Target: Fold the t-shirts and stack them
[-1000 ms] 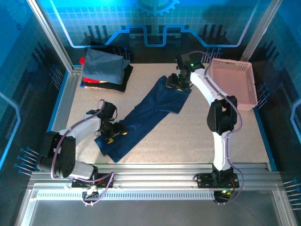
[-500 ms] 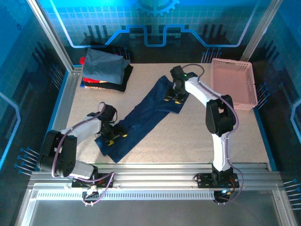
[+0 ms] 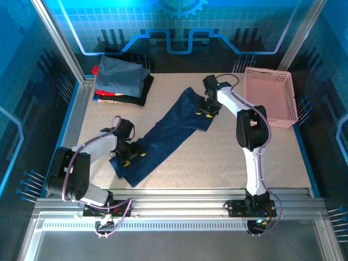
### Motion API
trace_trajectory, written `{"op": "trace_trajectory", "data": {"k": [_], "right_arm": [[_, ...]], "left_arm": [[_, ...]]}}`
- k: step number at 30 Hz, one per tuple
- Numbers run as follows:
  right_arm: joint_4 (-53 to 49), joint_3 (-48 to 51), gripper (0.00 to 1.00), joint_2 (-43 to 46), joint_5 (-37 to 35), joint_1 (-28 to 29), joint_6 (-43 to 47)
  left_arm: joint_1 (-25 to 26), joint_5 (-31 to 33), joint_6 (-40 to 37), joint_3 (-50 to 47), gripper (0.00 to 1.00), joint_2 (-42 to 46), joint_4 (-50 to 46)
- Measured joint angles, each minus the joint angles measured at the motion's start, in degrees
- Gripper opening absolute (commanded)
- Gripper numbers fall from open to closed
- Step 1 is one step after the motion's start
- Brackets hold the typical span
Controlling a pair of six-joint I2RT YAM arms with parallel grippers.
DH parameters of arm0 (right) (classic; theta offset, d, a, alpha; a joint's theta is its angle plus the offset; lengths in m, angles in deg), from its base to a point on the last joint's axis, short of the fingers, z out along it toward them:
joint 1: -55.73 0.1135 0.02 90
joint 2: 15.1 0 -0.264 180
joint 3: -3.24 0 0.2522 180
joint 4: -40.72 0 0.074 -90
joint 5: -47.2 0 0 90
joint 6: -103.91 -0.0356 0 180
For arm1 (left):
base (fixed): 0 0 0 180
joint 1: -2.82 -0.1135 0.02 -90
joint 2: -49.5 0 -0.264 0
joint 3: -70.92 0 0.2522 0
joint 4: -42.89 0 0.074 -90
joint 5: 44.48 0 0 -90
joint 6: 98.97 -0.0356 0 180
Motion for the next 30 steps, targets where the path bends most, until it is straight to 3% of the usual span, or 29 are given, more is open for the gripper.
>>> {"op": "trace_trajectory", "data": {"k": [5,15,20,24,30], "right_arm": [[1.7,6.1,0.47,1.9,-1.5,0.2,-3.8],[6.6,33.6,0.49,19.5,-2.5,0.6,-13.5],[7.8,45.3,0.52,28.2,-1.7,5.9,-22.2],[8.1,49.7,0.55,32.2,0.3,9.5,-28.2],[4.2,46.9,0.58,35.1,0.7,9.2,-29.3]], "left_arm": [[-1.2,1.6,-1.2,3.1,0.75,-3.1,-0.2],[-3.4,4.7,-6.8,8.9,0.74,-8.8,-1.9],[-4.7,6.2,-10.6,13.3,0.74,-12.5,-2.5],[-5.3,6.8,-14.3,15.4,0.75,-13.5,-2.5],[-6.2,5.5,-18.6,20.1,0.75,-13.2,-2.6]]}}
